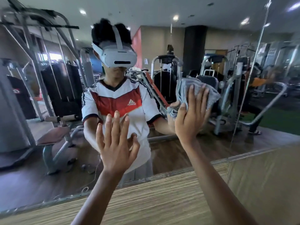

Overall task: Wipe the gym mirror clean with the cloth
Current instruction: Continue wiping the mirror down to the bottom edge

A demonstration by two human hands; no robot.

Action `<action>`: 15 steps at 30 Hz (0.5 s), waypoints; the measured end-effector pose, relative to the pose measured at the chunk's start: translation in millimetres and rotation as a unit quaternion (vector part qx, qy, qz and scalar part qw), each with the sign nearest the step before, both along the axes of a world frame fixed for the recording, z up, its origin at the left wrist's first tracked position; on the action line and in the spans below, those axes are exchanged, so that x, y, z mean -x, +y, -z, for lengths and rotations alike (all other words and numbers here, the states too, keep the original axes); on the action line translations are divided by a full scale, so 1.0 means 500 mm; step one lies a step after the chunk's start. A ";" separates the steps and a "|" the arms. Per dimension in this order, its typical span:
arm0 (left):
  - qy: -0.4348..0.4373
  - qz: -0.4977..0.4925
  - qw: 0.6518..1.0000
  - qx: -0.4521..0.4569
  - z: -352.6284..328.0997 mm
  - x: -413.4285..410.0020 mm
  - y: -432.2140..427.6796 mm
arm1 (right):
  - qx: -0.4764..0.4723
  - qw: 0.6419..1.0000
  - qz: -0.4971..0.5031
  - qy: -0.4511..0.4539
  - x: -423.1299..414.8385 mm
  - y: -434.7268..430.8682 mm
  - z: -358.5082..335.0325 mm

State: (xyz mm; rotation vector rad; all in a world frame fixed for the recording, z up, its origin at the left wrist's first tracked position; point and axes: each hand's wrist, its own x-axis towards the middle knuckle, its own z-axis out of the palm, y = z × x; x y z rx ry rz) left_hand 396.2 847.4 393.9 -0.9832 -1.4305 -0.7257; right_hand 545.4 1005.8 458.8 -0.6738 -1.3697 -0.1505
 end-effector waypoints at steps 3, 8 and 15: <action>-0.048 0.006 0.999 0.020 -0.022 -0.010 -0.007 | -0.131 0.973 -0.003 -0.191 -0.035 0.015 0.116; -0.026 0.007 0.998 0.049 -0.098 0.017 -0.034 | -0.022 0.995 -0.016 -0.099 -0.132 0.101 0.100; 0.021 0.008 0.999 0.042 -0.305 0.002 0.003 | -0.037 0.997 -0.025 -0.057 -0.008 0.002 -0.110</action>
